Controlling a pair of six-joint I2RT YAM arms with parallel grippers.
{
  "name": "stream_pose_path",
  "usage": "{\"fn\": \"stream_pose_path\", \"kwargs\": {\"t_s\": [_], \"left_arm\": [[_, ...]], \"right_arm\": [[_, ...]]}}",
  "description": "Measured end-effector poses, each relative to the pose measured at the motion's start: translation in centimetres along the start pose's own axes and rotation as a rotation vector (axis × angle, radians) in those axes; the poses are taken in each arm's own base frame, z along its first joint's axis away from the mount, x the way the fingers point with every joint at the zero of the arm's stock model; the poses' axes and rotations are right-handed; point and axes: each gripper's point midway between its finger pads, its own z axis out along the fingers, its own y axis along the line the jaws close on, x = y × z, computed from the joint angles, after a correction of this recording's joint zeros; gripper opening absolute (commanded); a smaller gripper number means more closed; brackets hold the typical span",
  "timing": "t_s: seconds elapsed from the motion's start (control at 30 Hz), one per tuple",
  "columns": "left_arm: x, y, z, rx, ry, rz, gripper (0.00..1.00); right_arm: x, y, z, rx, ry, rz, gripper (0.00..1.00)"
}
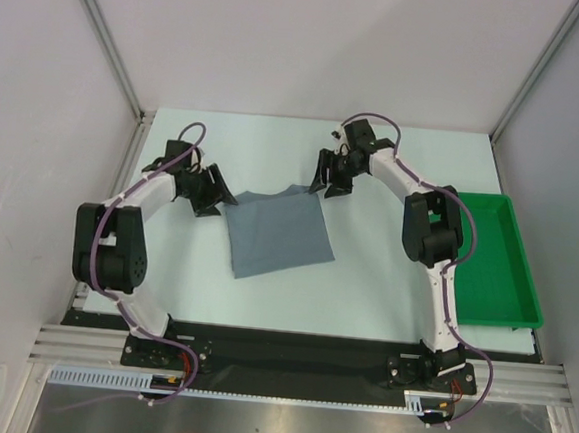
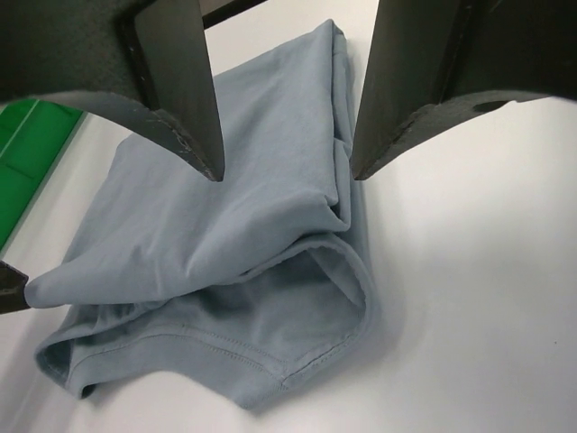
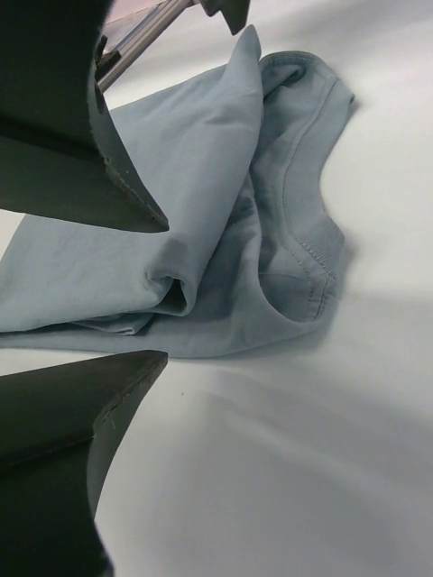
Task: Fold and stack the t-shirts
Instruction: Fold the tshirt
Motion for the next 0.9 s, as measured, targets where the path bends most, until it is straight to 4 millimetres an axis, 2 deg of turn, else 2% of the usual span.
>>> {"fn": "stream_pose_path", "kwargs": {"t_s": [0.17,0.47,0.67,0.73,0.87,0.9], "left_arm": [[-0.1,0.4,1.0,-0.004,0.015,-0.006,0.59],[0.1,0.9,2.3,-0.007,0.034,-0.014,0.52],[-0.2,1.1,2.9,-0.01,0.04,-0.016,0.43],[-0.2,1.1,3.2,-0.012,0.045,-0.019,0.33],[-0.1,1.3,3.4,-0.016,0.05,-0.021,0.21],[-0.1,1.3,3.4,-0.015,0.05,-0.02,0.14]], "right_arm": [[-0.3,0.4,0.1,-0.017,-0.001,-0.006,0.51],[-0.3,0.6,1.0,-0.035,0.011,0.002,0.46],[0.0,1.0,1.2,-0.043,0.019,0.0,0.43],[0.1,1.3,1.2,-0.05,0.023,0.004,0.36],[0.2,1.8,1.2,-0.072,0.026,0.013,0.12],[0.2,2.0,1.2,-0.078,0.027,0.021,0.08]]}}
